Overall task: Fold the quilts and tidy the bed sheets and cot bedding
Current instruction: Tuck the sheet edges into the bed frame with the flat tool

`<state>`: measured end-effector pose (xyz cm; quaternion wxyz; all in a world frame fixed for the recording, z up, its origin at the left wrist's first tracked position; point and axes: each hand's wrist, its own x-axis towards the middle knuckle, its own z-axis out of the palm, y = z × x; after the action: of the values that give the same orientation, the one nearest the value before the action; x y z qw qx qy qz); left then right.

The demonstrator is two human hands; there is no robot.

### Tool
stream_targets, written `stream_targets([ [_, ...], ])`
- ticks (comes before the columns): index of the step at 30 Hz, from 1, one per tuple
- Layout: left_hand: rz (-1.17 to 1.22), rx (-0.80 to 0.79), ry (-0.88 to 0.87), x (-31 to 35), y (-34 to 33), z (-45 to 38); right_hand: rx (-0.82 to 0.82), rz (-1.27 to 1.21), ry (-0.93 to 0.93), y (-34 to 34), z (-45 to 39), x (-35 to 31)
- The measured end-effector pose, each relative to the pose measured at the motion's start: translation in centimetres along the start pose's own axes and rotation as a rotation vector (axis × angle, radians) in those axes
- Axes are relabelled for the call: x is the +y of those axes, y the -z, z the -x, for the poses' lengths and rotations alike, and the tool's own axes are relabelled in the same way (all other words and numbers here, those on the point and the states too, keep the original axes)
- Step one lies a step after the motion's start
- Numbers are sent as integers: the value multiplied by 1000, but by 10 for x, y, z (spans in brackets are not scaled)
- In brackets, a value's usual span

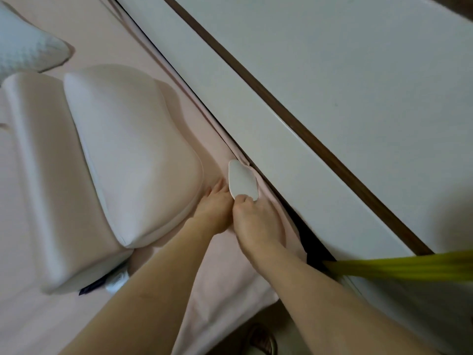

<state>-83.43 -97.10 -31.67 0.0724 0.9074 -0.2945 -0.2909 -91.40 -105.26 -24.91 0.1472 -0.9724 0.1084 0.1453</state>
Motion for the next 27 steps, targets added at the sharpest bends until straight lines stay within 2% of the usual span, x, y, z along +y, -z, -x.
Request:
stream_targets([
  [3, 124, 208, 9, 13, -1, 2, 137, 41, -1, 9, 10, 22],
  [5, 292, 318, 138, 32, 0, 6, 131, -22, -28, 19, 27, 36],
  [7, 447, 312, 240, 52, -3, 9, 98, -29, -55, 29, 47, 53],
  [10, 627, 204, 347, 82, -11, 7, 76, 1, -125, 45, 75, 80],
  [12, 603, 176, 391, 103, -15, 1, 106, 50, -169, 55, 86, 93],
  [15, 467, 236, 396, 122, -25, -5, 19, 113, -203, 62, 93, 101],
  [16, 487, 266, 396, 126, -28, -7, 7, 105, -205, 62, 93, 104],
  [20, 875, 416, 474, 126, -38, -1, -17, 52, -253, 59, 95, 108],
  [22, 993, 472, 555, 124, -43, 9, -65, 21, -299, 53, 98, 107],
  [24, 1141, 450, 628, 123, -42, 14, -102, -90, -346, 47, 99, 107],
  [27, 1316, 328, 670, 125, -35, 10, -82, -264, -401, 36, 91, 108],
])
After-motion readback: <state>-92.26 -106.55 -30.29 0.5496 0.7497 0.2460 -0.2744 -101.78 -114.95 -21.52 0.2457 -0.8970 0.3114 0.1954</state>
